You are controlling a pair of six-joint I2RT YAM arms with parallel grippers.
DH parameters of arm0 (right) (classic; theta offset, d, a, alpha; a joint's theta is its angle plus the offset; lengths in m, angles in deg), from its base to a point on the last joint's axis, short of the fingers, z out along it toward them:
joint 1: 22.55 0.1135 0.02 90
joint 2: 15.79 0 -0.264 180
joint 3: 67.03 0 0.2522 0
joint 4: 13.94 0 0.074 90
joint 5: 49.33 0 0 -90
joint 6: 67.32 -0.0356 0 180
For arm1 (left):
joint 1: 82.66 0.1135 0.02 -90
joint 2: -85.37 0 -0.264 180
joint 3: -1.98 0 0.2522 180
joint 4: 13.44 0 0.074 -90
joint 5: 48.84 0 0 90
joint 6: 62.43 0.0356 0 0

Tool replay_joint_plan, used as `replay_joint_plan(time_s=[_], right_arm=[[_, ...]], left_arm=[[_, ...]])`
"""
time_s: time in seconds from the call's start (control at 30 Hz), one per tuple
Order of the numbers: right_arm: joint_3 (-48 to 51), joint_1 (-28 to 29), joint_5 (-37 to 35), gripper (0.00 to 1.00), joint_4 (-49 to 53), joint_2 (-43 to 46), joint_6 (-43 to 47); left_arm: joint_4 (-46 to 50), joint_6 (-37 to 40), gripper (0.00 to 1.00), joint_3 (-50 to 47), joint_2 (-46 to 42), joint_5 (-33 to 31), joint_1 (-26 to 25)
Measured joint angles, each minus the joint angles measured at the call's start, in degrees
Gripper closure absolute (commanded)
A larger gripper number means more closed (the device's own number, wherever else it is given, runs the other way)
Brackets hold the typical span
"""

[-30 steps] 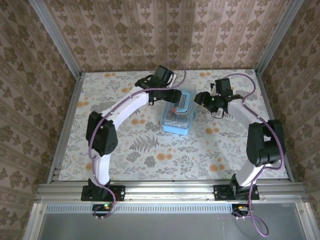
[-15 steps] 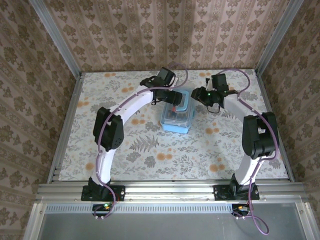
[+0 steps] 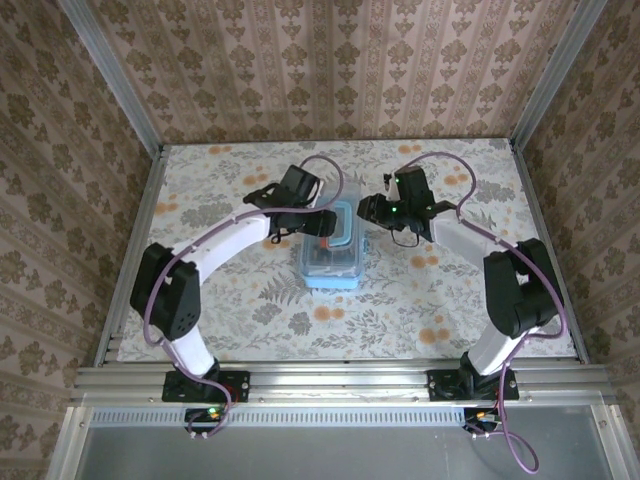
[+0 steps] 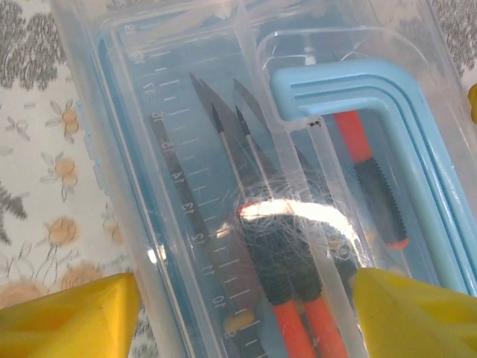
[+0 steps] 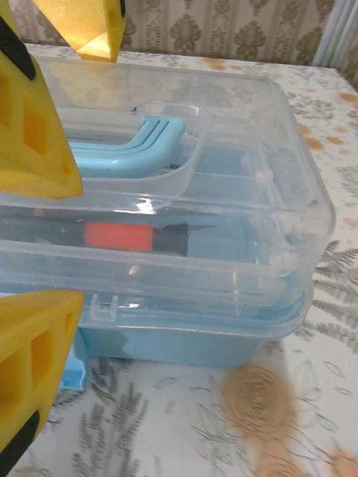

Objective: Pack the tool kit

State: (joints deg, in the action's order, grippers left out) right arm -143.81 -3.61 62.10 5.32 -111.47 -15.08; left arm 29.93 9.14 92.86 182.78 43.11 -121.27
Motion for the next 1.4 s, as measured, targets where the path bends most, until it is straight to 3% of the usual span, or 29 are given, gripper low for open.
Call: replay_joint_plan(time_s=[0.27, 0.53, 0.73, 1.1, 1.4], right_arm=[[0.1, -0.8, 0.0, 0.42, 8.9, 7.9, 0.8], [8.9, -4.7, 2.5, 0.21, 4.8, 15.5, 1.7], [16.9, -5.2, 5.6, 0.19, 1.7, 15.3, 1.8], [20.1, -6.7, 7.4, 0.19, -2.5, 15.0, 1.8], [21.0, -6.8, 10.9, 0.15, -9.5, 10.9, 0.2]], left_arm=[[10.9, 0.5, 0.11, 6.2, -2.6, -2.0, -0.3], [16.6, 0.5, 0.10, 12.7, 0.5, -1.9, -0.3], [18.5, 0.4, 0.09, 13.4, 7.1, -0.5, -0.6], [17.9, 0.0, 0.07, 14.5, 9.0, 0.5, -1.2], [14.8, -1.3, 0.31, 13.5, 9.2, 2.1, -0.6]])
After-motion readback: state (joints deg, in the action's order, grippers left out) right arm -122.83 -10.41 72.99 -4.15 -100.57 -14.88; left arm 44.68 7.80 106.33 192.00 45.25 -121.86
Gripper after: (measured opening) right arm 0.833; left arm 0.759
